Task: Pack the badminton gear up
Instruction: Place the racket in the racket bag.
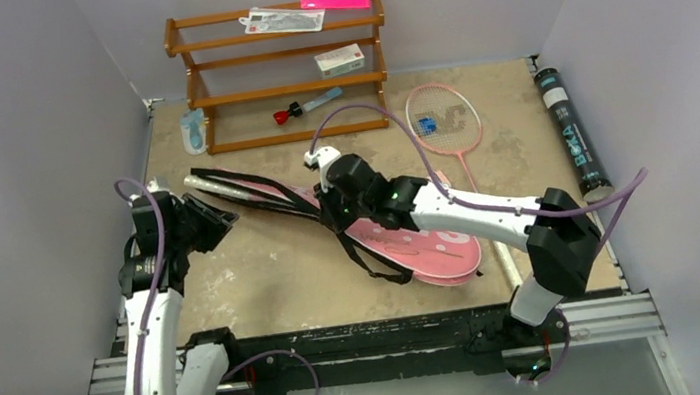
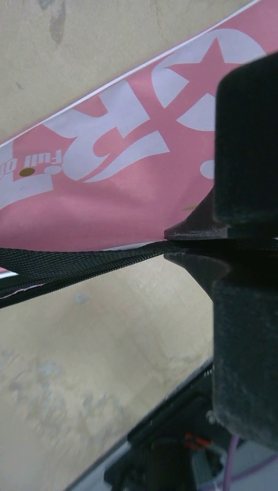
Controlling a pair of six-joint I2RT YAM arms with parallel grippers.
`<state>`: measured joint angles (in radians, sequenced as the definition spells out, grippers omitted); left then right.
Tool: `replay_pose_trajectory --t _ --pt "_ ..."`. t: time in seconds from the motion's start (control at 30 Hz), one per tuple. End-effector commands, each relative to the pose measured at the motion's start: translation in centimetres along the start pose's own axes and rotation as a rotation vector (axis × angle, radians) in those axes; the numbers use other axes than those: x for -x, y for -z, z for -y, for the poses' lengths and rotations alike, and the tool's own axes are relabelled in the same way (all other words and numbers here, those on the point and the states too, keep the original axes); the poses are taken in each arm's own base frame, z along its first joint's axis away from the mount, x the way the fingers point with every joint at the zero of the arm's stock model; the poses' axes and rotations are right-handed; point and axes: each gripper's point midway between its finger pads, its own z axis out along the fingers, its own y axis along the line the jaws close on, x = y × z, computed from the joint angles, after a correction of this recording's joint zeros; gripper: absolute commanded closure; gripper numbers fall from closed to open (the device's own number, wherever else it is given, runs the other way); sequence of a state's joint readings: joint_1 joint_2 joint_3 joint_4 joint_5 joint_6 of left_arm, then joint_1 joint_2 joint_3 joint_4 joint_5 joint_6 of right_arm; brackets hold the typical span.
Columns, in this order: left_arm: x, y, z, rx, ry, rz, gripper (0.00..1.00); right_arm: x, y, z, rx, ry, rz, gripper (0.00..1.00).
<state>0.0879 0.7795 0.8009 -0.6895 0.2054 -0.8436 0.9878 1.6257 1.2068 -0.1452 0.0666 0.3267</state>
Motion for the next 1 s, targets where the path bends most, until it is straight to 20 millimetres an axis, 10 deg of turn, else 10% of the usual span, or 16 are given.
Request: replay_pose_trajectory --t 0.0,0.4,0.97 --pt "-0.5 0.3 1.6 -0.066 0.050 -0.053 0.73 5.9 2.8 -3.3 0.219 -0.130 0.120 1.00" --pt "-3.0 -4.7 1.9 -0.087 0.321 -0.239 0.56 6.1 3.6 -3.3 0.256 -0.149 0.131 1.00" --pt "-3.4 -6.5 -7.8 0.313 0.361 -0.056 0.60 6.2 3.7 -2.3 0.234 -0.154 0.142 1.00"
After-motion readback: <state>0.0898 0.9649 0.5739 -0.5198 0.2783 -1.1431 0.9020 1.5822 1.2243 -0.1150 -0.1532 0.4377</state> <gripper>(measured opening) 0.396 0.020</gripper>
